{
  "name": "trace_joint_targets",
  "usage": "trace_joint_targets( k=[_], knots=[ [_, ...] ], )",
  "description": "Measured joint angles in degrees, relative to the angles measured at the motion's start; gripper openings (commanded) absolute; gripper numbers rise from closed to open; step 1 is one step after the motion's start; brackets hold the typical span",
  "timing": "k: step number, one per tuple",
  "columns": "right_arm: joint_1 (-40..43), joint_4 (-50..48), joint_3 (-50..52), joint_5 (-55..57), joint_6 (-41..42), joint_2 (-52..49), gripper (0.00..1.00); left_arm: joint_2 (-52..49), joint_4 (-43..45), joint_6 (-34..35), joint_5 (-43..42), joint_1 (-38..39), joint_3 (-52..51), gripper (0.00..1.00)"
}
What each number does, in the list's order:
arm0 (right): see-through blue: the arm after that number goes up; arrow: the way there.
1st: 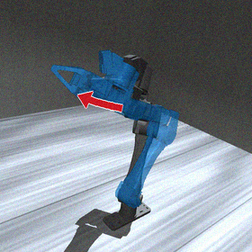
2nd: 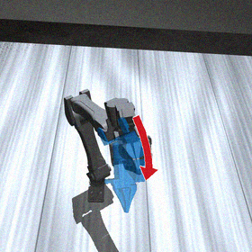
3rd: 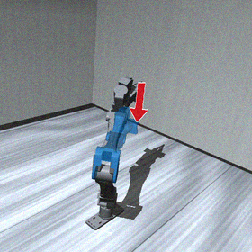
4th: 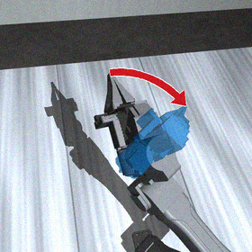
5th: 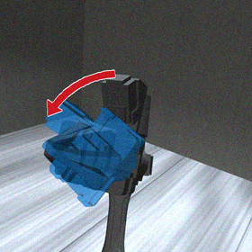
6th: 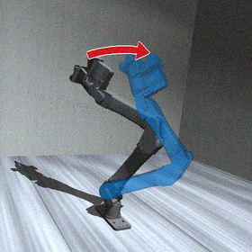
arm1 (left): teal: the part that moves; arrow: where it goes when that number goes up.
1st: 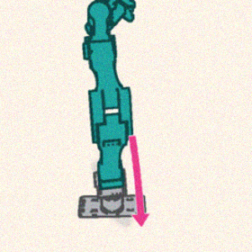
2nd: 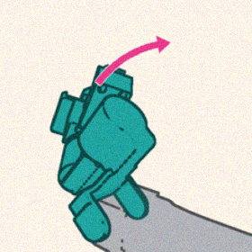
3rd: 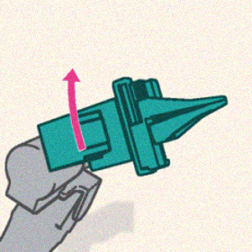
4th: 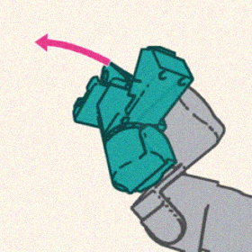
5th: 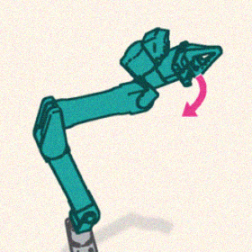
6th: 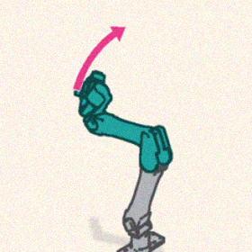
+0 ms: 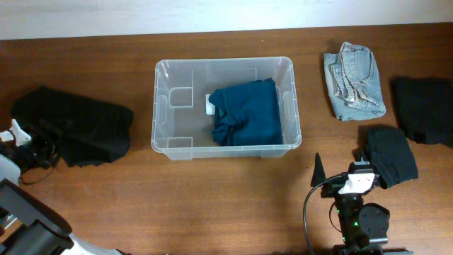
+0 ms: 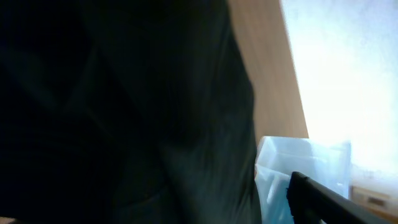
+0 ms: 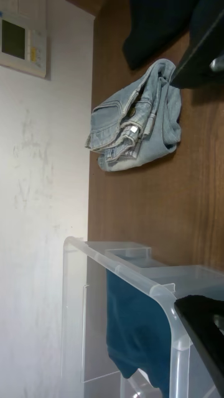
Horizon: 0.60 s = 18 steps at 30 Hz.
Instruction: Pack container
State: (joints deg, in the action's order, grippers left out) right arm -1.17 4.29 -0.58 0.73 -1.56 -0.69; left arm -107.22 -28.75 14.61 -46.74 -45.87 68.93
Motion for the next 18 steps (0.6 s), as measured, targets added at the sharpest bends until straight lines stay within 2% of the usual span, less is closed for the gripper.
trace_joint_targets(
  k=[11,18],
  knots=[
    [0.0,0.02,0.0,-0.02,0.0,0.0,0.98,0.09,-6.62,2.49,15.65,0.0,0.31,0.99],
    [0.0,0.0,0.0,-0.02,0.04,0.0,0.98,-0.22,-6.16,3.89,18.32,0.0,0.31,1.0]
  ],
)
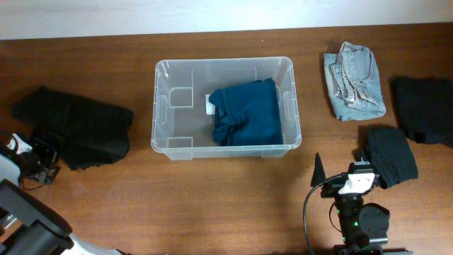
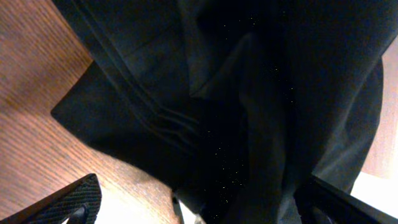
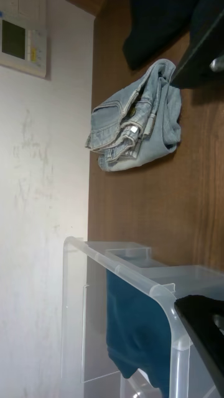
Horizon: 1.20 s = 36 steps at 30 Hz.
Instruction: Pack container
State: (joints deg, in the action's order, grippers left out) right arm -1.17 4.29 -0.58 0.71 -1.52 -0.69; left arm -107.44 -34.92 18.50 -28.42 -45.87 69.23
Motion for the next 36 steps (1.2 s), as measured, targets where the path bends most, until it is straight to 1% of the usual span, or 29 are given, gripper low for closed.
trace_joint_targets(
  k=[3,7,23,31,36],
  knots=[
    [0.0,0.02,0.0,0.02,0.0,0.0,0.98,-1.62,1.46,0.22,-0.87,0.0,0.02,0.99],
    [0.0,0.02,0.0,0.0,-0.02,0.0,0.98,-5.27,4.55,0.46,-4.61,0.0,0.09,0.99],
    [0.0,0.0,0.0,0.02,-0.02,0.0,0.98,-7.45,12.04,-0.13,-10.23,-0.07,0.59,0.99],
    [0.0,0.02,0.0,0.02,-0.02,0.0,0.98,-8.24,12.52,-0.5,-12.15,-0.07,0.7,0.99],
    [0.0,0.02,0.0,0.0,-0.04,0.0,0.98,-10.12,14.97,-1.27,-16.44,-0.24,1.27,0.99]
  ],
)
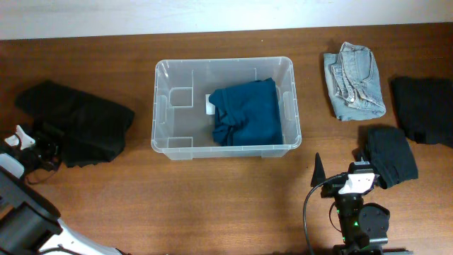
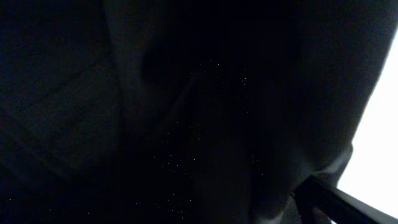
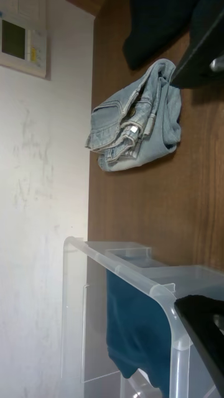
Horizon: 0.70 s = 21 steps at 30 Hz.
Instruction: Pack container
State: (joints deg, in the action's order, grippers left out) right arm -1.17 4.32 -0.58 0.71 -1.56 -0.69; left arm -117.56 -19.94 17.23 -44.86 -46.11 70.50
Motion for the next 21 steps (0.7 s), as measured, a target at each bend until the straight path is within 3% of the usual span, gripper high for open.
trace_joint_targets(
  k=[21],
  knots=[
    [0.0,0.0,0.0,0.02,0.02,0.0,0.98,-3.98,5.64,-0.79,-9.46,0.09,1.07,0.99]
  ],
)
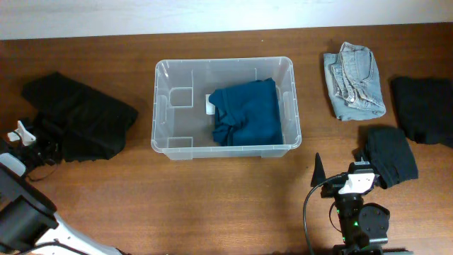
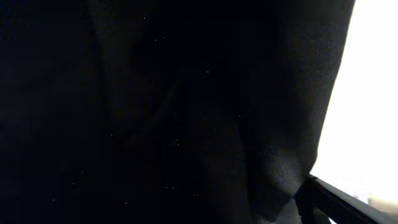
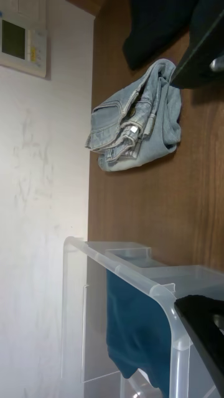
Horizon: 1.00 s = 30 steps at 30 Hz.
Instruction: Pack container
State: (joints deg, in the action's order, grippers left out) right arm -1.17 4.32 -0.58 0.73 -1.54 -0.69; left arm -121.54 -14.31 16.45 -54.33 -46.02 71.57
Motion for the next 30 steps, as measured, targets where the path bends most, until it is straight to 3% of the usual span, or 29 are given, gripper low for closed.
trace_joint_targets(
  k=[11,12,14,15,21,30],
  knots=[
    [0.0,0.0,0.0,0.0,-0.02,0.0,0.98,-0.83,2.23,0.5,-1.62,2.58,-0.09,0.97],
    [0.0,0.0,0.0,0.0,0.02,0.0,0.98,-0.83,2.25,0.52,-1.6,2.56,-0.09,0.89],
    [0.0,0.0,0.0,-0.02,0.0,0.0,0.98,-0.92,2.19,1.05,-0.94,2.6,-0.17,0.51],
    [0.0,0.0,0.0,-0.02,-0.02,0.0,0.98,-1.2,2.12,0.98,-0.17,2.67,-0.28,0.4],
    [0.0,0.0,0.0,0.0,0.0,0.0,0.98,-2.82,2.03,1.46,0.66,2.84,-0.85,0.01],
    [0.0,-0.02,0.0,0.0,0.0,0.0,0.98,-2.89,6.03,1.33,-3.02,2.91,-1.29,0.01]
  ],
)
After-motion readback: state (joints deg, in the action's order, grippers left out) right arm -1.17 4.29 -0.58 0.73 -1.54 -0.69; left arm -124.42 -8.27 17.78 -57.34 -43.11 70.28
